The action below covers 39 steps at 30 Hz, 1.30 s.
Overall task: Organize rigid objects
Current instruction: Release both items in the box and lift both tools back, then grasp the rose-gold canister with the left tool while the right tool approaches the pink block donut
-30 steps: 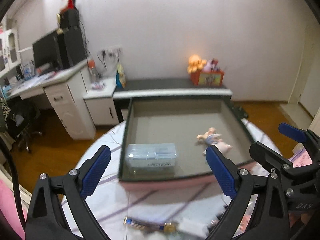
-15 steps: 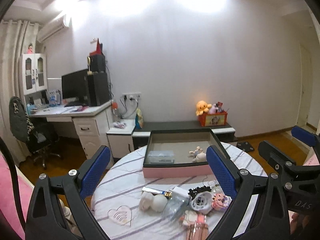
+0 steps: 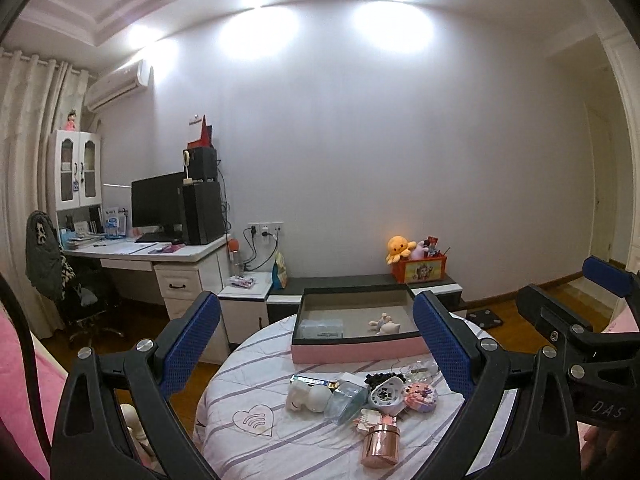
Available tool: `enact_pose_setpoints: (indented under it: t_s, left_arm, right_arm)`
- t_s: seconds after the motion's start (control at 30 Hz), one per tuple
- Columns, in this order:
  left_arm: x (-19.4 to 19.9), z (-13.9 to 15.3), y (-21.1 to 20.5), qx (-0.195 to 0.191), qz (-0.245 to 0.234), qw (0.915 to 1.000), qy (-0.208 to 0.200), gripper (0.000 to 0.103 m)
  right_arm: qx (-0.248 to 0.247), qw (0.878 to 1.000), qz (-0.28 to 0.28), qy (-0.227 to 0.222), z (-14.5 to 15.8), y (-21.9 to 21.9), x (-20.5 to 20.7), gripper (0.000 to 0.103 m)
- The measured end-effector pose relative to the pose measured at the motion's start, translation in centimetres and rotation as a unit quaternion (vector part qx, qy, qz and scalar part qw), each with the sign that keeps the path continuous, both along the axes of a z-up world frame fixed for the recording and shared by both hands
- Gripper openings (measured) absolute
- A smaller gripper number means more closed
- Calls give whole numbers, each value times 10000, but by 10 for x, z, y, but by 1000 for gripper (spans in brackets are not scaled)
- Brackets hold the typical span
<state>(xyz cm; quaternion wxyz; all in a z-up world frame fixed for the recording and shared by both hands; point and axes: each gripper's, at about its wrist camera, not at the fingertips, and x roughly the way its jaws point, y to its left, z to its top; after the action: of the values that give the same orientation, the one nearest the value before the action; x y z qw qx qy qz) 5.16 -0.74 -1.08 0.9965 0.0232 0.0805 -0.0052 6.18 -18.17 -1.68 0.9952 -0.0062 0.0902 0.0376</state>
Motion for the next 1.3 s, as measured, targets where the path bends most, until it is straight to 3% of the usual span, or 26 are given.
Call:
enact_pose_setpoints:
  t_s: [0.8,1.07,1.3]
  left_arm:
    - [-3,-2,4,6,7,10000,-43,101]
    - [28,-29,-6,20,-89,9989,453,103]
    - [62,-81,-24,162,-142,9930,1157,103]
  right_arm:
    - [3,10000,-24,-74,-4,-2,-9,103]
    - [9,9997,-69,253,-23,-8,9,103]
    - [-12,9957,-135,911,-69,-19,38,103]
